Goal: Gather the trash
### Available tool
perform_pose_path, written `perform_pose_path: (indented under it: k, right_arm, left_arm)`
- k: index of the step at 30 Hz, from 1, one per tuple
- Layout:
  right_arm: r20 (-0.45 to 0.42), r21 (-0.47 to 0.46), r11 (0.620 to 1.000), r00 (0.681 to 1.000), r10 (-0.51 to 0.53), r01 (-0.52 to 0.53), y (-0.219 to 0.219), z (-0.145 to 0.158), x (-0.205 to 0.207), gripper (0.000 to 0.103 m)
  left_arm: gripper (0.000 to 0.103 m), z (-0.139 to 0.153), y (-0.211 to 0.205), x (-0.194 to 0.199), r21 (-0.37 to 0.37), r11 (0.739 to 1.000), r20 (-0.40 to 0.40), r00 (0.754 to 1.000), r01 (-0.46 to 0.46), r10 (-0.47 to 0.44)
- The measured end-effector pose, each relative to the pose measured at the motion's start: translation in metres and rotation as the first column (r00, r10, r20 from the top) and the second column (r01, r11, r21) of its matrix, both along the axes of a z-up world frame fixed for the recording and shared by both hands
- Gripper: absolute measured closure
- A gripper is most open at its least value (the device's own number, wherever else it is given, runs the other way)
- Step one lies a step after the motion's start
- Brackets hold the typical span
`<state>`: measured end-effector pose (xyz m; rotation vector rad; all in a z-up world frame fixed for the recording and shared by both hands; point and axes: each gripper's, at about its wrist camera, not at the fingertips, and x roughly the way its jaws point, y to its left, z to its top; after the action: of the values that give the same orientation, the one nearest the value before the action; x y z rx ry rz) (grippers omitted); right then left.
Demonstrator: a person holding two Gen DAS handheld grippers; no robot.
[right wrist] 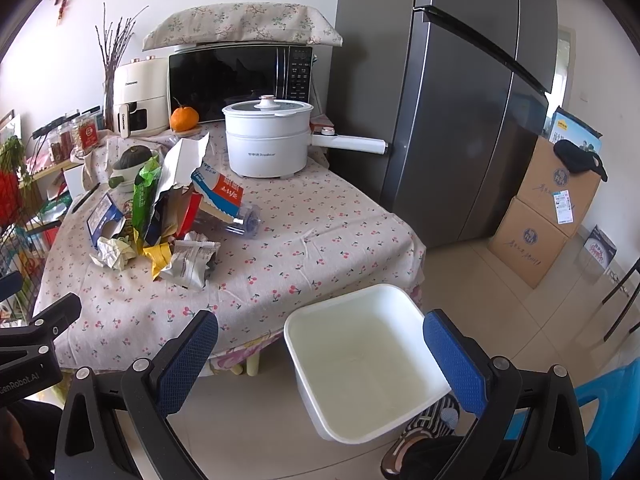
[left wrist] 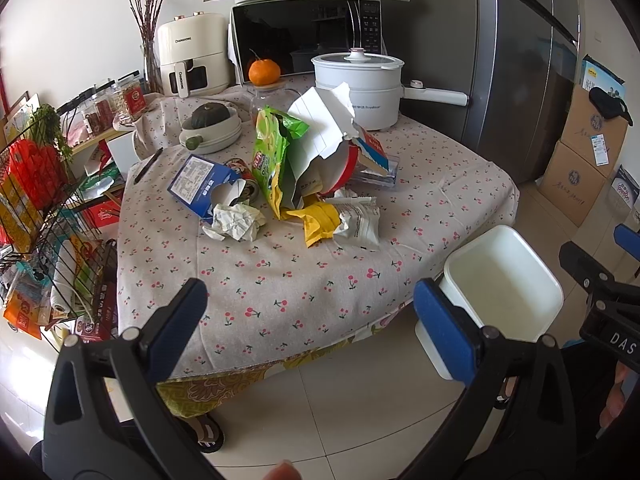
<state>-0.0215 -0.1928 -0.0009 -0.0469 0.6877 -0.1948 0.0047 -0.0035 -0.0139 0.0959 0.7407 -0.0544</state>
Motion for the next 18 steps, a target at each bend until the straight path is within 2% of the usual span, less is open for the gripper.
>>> perform_pose_path:
  k: [18]
  right_arm:
    - [-0.003, 0.0, 1.0, 1.0, 0.005, -0.005, 0.0021, -0.0001, -0.0001, 0.0]
  left_arm:
    - [0.001, 0.0, 0.0006, -0.0004, -0.001, 1.0, 0.0, 1.0, 0.0, 0.0]
